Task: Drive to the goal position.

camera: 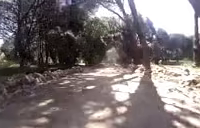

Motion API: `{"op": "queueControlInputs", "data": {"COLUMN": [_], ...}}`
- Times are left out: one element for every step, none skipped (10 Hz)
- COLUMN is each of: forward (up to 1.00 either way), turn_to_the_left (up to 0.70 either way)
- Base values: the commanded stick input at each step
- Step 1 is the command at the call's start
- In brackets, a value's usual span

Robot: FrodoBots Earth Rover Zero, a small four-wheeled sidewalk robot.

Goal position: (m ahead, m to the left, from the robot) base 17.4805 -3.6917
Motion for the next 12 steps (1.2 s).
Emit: {"op": "queueControlInputs", "data": {"forward": [0.85,0.85,0.85,0.85,0.85,0.85,0.85,0.85,0.85,0.85,0.85,0.85], "turn_to_the_left": [0.0,0.0,0.0,0.0,0.0,0.0,0.0,-0.03,-0.1,-0.17,-0.24,-0.31]}}
